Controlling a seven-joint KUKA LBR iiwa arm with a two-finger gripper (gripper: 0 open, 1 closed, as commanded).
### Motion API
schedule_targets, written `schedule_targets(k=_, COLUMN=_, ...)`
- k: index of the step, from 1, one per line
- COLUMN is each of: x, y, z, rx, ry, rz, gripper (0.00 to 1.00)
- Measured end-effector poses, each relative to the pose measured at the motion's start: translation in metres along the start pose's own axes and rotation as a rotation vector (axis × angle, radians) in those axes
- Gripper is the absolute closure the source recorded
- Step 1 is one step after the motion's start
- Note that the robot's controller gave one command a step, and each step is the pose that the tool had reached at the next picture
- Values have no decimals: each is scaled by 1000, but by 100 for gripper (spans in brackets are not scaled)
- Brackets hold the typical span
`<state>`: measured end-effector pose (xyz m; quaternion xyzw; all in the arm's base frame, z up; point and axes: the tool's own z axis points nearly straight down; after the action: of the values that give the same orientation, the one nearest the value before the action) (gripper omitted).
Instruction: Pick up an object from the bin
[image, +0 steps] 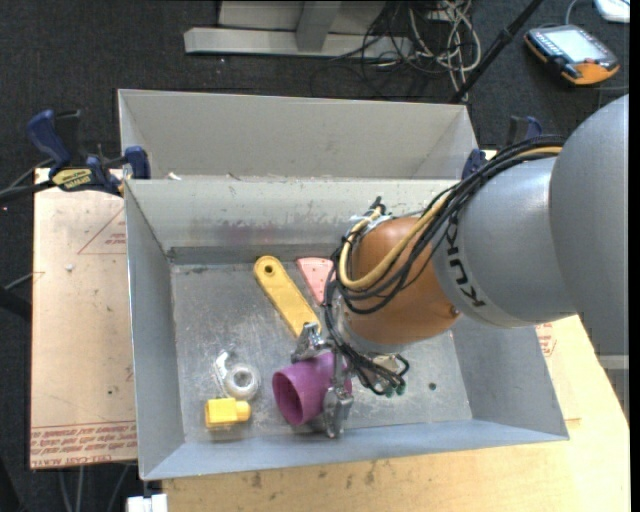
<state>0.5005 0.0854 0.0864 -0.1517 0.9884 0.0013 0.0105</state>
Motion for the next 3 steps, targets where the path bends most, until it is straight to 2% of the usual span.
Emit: schedule_targets(k=3, x=1, y=0, z=-7, rx=-1, ry=14, rz=2, gripper=100)
